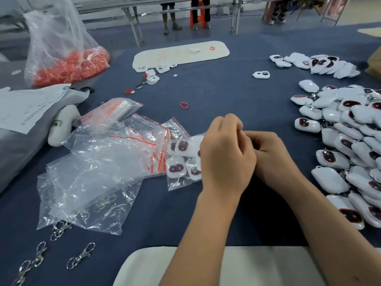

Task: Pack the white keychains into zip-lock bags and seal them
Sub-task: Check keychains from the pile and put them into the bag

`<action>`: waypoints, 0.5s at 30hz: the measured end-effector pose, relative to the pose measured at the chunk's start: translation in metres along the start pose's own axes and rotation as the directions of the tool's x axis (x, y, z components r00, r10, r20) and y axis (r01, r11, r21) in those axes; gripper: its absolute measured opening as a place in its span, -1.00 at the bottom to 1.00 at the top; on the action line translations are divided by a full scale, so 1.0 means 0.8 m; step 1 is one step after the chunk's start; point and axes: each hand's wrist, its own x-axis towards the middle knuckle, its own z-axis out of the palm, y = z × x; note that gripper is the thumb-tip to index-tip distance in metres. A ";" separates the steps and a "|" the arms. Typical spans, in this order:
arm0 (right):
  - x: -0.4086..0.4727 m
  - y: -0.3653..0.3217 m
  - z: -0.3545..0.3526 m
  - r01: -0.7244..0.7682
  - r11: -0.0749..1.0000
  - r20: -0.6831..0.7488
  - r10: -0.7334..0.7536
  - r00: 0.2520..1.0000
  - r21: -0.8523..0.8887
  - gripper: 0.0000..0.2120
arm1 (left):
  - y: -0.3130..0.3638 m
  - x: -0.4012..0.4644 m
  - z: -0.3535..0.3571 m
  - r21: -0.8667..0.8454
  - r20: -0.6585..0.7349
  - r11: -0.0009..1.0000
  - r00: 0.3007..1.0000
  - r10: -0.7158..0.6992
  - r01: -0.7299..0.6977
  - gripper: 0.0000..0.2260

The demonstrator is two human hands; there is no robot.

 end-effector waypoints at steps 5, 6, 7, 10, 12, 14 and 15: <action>0.001 0.002 0.001 -0.009 0.999 -0.050 0.007 0.999 -0.035 -0.59 | 0.002 -0.002 0.007 -0.121 0.071 0.989 0.994 -0.081 0.089 -0.95; 0.002 0.002 0.002 -0.005 0.999 -0.076 0.001 0.997 -0.051 -0.62 | -0.001 -0.003 0.008 -0.123 0.093 0.986 0.990 -0.103 0.115 -0.97; 0.002 0.002 0.003 -0.005 0.998 -0.102 -0.001 0.995 -0.066 -0.66 | -0.003 -0.002 0.007 -0.116 0.109 0.986 0.989 -0.104 0.117 -0.98; 0.003 0.002 0.007 -0.014 0.999 -0.185 0.005 0.983 -0.045 -0.73 | 0.000 -0.001 0.002 -0.076 0.066 0.997 0.997 -0.031 0.036 -0.95; 0.004 0.004 0.008 -0.036 0.999 -0.226 0.043 0.973 0.037 -0.81 | 0.003 0.004 -0.005 -0.010 -0.034 1.000 0.999 0.005 -0.006 -0.93; 0.005 0.005 0.008 -0.070 0.992 -0.235 0.093 0.967 0.103 -0.89 | -0.008 0.014 -0.015 0.065 -0.104 0.995 0.992 -0.066 0.073 -0.93; 0.006 0.007 0.008 -0.079 0.991 -0.236 0.103 0.966 0.110 -0.91 | -0.019 0.020 -0.020 0.116 -0.094 0.982 0.986 -0.139 0.150 -0.92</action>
